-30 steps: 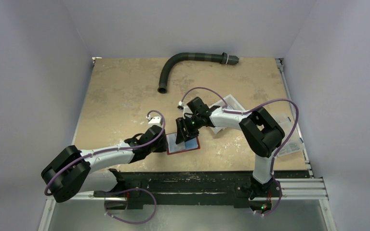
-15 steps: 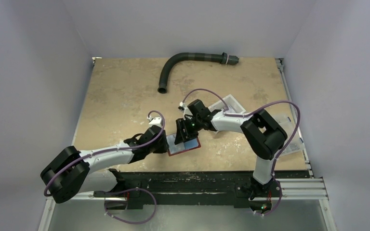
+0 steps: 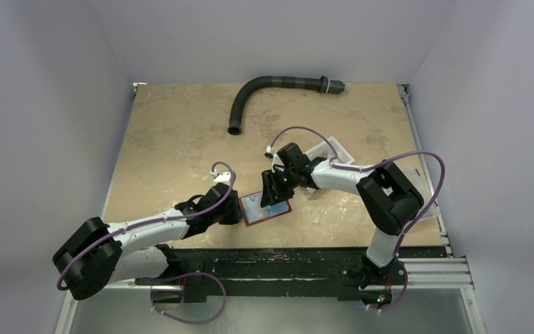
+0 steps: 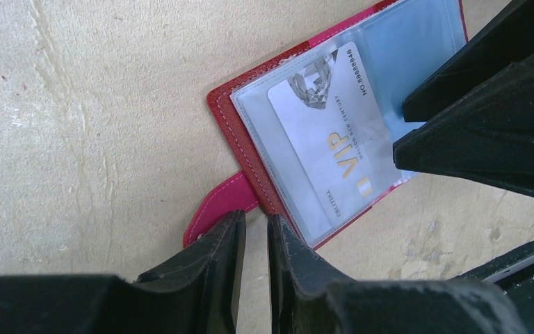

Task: Put the credit cards into the card holder
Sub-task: Insert the credit card into the card holder.

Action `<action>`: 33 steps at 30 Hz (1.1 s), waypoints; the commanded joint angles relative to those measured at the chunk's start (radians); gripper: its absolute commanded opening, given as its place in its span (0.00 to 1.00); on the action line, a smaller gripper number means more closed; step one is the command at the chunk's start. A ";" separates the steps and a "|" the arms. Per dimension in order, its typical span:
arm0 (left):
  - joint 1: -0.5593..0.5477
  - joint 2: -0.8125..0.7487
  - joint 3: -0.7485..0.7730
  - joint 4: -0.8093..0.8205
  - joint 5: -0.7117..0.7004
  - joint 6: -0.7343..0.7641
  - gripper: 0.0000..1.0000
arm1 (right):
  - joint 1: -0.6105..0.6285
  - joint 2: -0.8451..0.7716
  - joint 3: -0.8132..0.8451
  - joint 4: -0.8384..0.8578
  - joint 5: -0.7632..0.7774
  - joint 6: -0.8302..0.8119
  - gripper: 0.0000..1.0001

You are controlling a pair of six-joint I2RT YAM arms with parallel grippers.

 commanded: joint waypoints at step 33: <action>-0.004 0.025 -0.001 -0.001 -0.020 -0.007 0.20 | 0.102 -0.008 -0.061 0.362 -0.113 0.200 0.45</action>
